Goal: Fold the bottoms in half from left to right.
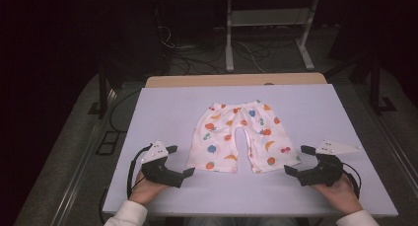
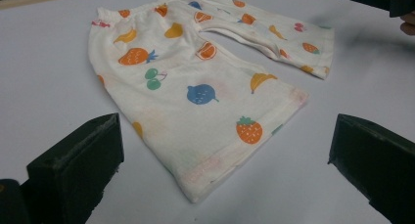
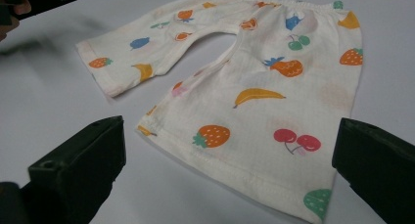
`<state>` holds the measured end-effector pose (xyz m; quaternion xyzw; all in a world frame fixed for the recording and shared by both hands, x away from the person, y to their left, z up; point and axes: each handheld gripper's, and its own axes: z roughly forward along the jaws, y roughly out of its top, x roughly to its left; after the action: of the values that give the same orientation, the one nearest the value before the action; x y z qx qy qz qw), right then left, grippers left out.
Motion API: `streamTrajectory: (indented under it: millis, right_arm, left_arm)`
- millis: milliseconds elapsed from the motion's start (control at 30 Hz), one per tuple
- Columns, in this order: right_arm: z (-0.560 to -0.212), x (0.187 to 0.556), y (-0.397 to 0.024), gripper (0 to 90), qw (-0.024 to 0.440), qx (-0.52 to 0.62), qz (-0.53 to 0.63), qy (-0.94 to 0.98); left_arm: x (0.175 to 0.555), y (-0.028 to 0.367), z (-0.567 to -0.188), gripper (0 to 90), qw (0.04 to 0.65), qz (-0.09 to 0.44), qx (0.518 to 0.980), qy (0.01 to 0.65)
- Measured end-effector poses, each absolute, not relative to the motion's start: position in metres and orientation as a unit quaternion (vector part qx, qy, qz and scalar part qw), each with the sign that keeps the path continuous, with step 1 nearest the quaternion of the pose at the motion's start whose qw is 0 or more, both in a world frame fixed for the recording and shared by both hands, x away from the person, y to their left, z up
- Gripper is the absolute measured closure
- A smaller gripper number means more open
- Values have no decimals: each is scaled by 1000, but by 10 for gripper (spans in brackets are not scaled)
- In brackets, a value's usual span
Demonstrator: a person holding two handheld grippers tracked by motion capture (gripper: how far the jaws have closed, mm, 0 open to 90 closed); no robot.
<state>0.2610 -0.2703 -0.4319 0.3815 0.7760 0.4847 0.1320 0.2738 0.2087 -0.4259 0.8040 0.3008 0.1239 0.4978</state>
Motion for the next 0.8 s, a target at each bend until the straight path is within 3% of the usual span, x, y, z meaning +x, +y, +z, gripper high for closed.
streamTrajectory:
  millis: [800]
  right_arm:
    - [-430,261,-272,0,139,386,485,773]
  left_arm:
    - [274,206,-427,0,497,119,805,301]
